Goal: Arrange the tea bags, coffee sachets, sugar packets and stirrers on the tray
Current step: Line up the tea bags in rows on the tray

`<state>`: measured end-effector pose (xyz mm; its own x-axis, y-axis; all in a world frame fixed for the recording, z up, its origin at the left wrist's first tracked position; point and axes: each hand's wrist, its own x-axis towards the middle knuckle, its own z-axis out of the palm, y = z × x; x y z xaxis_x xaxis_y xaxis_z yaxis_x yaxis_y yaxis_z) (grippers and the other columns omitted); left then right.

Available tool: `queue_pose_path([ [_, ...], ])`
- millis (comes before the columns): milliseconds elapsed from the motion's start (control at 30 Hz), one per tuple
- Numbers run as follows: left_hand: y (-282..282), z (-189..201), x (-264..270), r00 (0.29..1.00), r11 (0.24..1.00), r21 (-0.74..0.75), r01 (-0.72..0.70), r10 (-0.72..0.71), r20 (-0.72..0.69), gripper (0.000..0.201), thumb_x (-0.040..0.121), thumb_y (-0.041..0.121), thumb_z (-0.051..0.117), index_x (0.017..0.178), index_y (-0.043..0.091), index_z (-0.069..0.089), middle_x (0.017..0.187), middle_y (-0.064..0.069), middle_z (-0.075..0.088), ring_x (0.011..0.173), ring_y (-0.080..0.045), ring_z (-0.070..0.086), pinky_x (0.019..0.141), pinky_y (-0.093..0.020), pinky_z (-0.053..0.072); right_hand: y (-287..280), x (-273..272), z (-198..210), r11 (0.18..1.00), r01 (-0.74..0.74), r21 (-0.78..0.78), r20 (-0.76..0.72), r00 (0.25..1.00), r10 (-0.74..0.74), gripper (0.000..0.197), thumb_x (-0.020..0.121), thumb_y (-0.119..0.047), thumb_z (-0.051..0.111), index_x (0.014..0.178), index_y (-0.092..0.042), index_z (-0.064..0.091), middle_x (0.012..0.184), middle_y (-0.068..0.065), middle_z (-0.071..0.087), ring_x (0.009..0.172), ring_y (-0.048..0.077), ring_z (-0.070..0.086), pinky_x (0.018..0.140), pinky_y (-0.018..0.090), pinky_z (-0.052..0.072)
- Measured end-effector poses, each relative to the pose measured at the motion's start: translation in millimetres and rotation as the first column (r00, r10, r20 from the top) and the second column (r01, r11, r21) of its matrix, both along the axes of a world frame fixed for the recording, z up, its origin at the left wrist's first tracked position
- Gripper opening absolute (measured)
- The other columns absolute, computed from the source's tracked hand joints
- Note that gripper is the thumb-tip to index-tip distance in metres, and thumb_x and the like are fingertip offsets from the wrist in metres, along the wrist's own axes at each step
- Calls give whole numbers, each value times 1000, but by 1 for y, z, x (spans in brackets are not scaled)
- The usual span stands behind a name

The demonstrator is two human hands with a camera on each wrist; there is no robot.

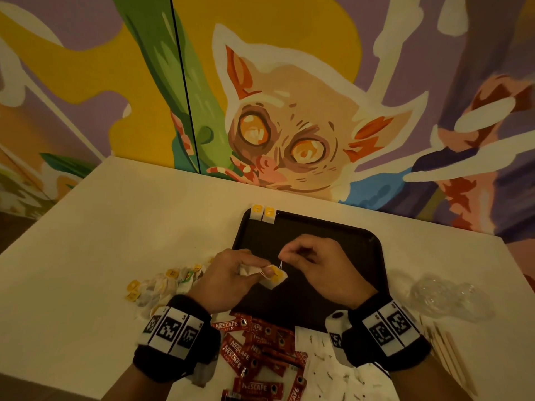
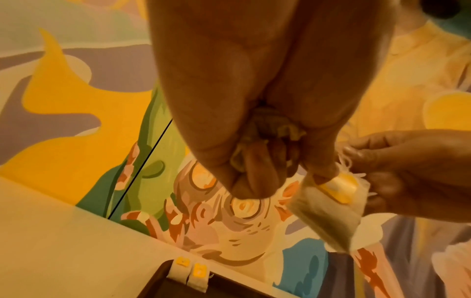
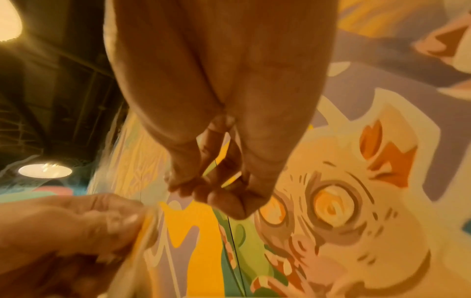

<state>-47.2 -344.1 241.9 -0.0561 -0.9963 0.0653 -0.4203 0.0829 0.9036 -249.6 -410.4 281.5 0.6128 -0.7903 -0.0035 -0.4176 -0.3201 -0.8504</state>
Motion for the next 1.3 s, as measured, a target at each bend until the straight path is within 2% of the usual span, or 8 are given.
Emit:
queue_pose_path([
  [200, -1, 16, -10, 953, 995, -62, -74, 52, -298, 19, 79, 15, 70, 97, 16, 77, 80, -7, 68, 71, -7, 60, 67, -16, 47, -2, 15, -18, 980, 50, 195, 244, 965, -98, 16, 93, -10, 61, 96, -21, 72, 95, 1, 72, 86, 18, 67, 71, 24, 55],
  [333, -3, 18, -14, 901, 974, -72, -214, 169, -399, 17, 78, 16, 69, 93, 20, 75, 66, 10, 65, 58, 1, 54, 56, -8, 41, 1, 24, -31, 931, 81, 356, 320, 925, -203, 17, 94, -8, 60, 103, -15, 72, 100, 11, 71, 83, 42, 62, 65, 27, 52],
  [600, -7, 0, -9, 818, 909, 19, -417, 384, -427, 15, 76, 21, 70, 90, 25, 76, 88, 3, 75, 87, -13, 70, 77, -24, 55, 10, 39, -40, 862, 43, 506, 365, 894, -259, 28, 89, -34, 58, 104, -14, 70, 91, 12, 67, 76, 24, 59, 69, 31, 51],
  [733, -11, -7, -5, 804, 883, 141, -449, 467, -368, 17, 87, 18, 67, 96, 31, 75, 70, 10, 72, 61, -2, 63, 60, -15, 49, -1, 51, -53, 937, 99, 333, 250, 950, -190, 16, 93, -23, 64, 103, -13, 71, 89, 7, 70, 67, 18, 61, 72, 27, 55],
  [900, -14, -16, 5, 713, 833, 305, -462, 553, -431, 20, 97, 26, 53, 100, 28, 72, 50, 4, 50, 45, -9, 41, 45, -22, 34, -40, 72, -75, 894, 212, 394, 122, 952, -280, 13, 94, -25, 63, 100, -17, 71, 96, 4, 72, 74, 15, 68, 82, 32, 58],
  [1100, -10, -30, 26, 716, 827, 367, -426, 556, -422, 25, 98, 27, 48, 100, 27, 73, 66, 0, 49, 51, -5, 42, 50, -24, 36, -104, 101, -122, 843, 406, 352, -72, 910, -408, 12, 92, -27, 67, 80, -28, 67, 83, 0, 73, 78, 17, 72, 89, 44, 57],
  [1200, -10, -35, 34, 702, 821, 388, -418, 563, -435, 26, 98, 27, 48, 97, 26, 74, 66, -2, 51, 50, -4, 45, 49, -21, 39, -131, 115, -138, 840, 462, 285, -179, 886, -427, 13, 93, -27, 66, 97, -17, 71, 98, 4, 73, 83, 18, 70, 87, 38, 58],
  [1300, -10, -41, 43, 710, 819, 394, -416, 564, -422, 27, 97, 28, 49, 100, 22, 75, 78, -24, 56, 61, -17, 51, 53, -26, 42, -153, 125, -149, 848, 494, 191, -299, 852, -429, 26, 94, -29, 64, 111, -11, 72, 112, 7, 70, 107, 24, 64, 91, 26, 48],
])
